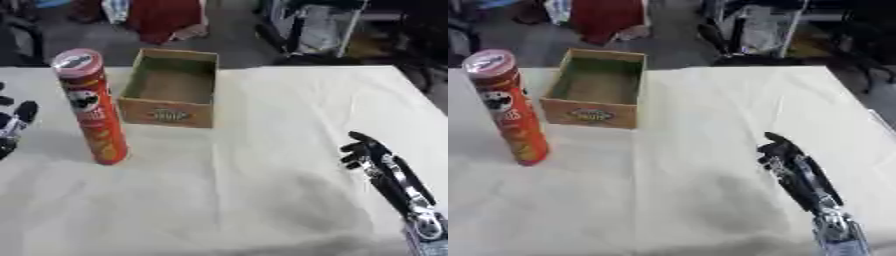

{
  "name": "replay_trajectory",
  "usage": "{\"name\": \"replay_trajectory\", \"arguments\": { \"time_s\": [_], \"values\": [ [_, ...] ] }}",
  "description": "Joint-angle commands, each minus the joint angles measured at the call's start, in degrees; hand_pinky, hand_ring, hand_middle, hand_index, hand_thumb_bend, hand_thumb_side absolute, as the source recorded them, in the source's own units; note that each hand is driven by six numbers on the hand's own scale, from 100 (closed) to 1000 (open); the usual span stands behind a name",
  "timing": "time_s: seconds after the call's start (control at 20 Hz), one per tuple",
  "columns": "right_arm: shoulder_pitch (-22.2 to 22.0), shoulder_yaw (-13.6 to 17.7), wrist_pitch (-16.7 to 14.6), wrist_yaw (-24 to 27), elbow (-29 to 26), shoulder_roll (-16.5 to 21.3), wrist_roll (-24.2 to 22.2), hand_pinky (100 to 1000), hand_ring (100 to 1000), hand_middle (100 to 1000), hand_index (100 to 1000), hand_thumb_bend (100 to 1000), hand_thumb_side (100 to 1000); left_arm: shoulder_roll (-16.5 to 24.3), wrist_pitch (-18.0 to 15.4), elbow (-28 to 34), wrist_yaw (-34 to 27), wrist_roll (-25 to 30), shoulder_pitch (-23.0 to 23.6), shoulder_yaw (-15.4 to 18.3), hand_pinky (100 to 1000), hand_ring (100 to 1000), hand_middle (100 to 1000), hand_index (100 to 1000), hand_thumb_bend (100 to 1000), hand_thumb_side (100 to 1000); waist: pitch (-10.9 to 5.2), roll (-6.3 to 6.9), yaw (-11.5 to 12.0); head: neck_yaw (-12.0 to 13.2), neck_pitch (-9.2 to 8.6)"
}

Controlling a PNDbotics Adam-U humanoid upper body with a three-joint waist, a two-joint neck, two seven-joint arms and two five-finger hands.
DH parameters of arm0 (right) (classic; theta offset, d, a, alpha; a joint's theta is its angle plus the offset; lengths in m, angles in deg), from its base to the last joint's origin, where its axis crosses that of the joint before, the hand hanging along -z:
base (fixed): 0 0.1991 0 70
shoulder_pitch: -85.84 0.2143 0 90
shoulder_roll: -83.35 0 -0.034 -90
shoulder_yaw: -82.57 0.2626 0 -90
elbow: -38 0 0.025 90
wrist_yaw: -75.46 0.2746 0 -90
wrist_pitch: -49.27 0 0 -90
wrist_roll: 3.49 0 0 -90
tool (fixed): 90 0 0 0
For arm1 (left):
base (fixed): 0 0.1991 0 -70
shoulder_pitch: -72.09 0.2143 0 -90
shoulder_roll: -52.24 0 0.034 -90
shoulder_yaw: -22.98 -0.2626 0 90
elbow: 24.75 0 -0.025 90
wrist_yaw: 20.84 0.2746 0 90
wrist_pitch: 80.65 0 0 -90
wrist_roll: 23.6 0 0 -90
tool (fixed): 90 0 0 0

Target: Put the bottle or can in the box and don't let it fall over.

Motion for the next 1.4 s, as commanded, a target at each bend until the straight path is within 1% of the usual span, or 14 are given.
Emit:
{"name": "replay_trajectory", "arguments": {
  "time_s": [0.05, 0.3, 0.5, 0.7, 0.85, 1.0, 1.1, 1.25, 1.35, 1.4],
  "values": [
    [0.42, 0.28, -0.09, 0.21, -0.63, 0.55, 0.07, 636, 664, 690, 921, 100, 910, 3.76, -0.14, 1.55, -0.20, 0.07, -0.63, -0.26, 573, 540, 641, 851, 573, 682, -0.31, 0.31, -0.18, -0.03, -0.17],
    [0.30, 0.15, -0.07, 0.14, -0.51, 1.03, -0.01, 636, 665, 689, 921, 100, 917, 10.45, -0.37, 4.35, 2.29, 2.09, -1.53, -2.46, 592, 562, 666, 863, 615, 686, -0.36, 0.86, -0.51, -0.02, -0.41],
    [0.20, -0.04, -0.14, 0.09, -0.40, 1.42, -0.18, 636, 665, 690, 921, 100, 918, 16.33, 0.33, 3.82, 3.00, 4.43, -5.17, -5.11, 603, 581, 691, 874, 635, 698, -0.46, 1.25, -0.92, 0.14, -0.16],
    [0.07, -0.31, -0.21, 0.01, -0.30, 1.78, -0.44, 636, 665, 690, 921, 100, 920, 22.02, 1.03, -0.62, 3.19, 7.69, -10.51, -8.92, 616, 605, 718, 888, 657, 719, -0.76, 1.60, -1.30, 0.66, 0.16],
    [-0.08, -0.53, -0.27, -0.01, -0.21, 2.08, -0.64, 636, 665, 690, 921, 100, 925, 26.32, 2.32, -4.83, 2.99, 10.32, -14.79, -12.75, 631, 623, 736, 900, 674, 721, -0.99, 1.89, -1.50, 1.11, 0.23],
    [-0.18, -0.80, -0.36, 0.04, -0.12, 2.17, -0.88, 635, 666, 690, 921, 100, 927, 30.46, 2.48, -8.96, 2.19, 12.87, -18.93, -16.25, 652, 656, 762, 917, 689, 716, -1.11, 1.98, -1.78, 1.77, 0.34],
    [-0.19, -0.97, -0.42, 0.08, -0.07, 2.18, -1.06, 636, 666, 690, 921, 100, 929, 33.18, 1.95, -11.67, 0.79, 14.54, -21.65, -18.54, 663, 673, 770, 925, 698, 711, -1.10, 1.97, -2.06, 2.28, 0.35],
    [-0.10, -1.23, -0.51, 0.20, -0.03, 2.05, -1.32, 636, 666, 690, 921, 100, 931, 37.02, 0.03, -15.94, -1.75, 17.16, -25.91, -22.44, 671, 690, 780, 934, 715, 709, -0.98, 1.82, -2.51, 2.82, 0.36],
    [-0.11, -1.27, -0.54, 0.25, 0.00, 2.03, -1.42, 635, 666, 690, 921, 100, 931, 37.44, -0.98, -18.74, -3.31, 19.80, -28.74, -24.39, 675, 700, 783, 937, 725, 711, -1.00, 1.78, -2.57, 2.89, 0.36],
    [-0.17, -1.23, -0.53, 0.25, 0.02, 2.03, -1.42, 635, 666, 690, 922, 100, 932, 37.20, -1.34, -20.06, -3.69, 23.50, -30.34, -24.42, 677, 705, 785, 938, 734, 716, -1.05, 1.76, -2.51, 2.85, 0.36]
  ]
}}
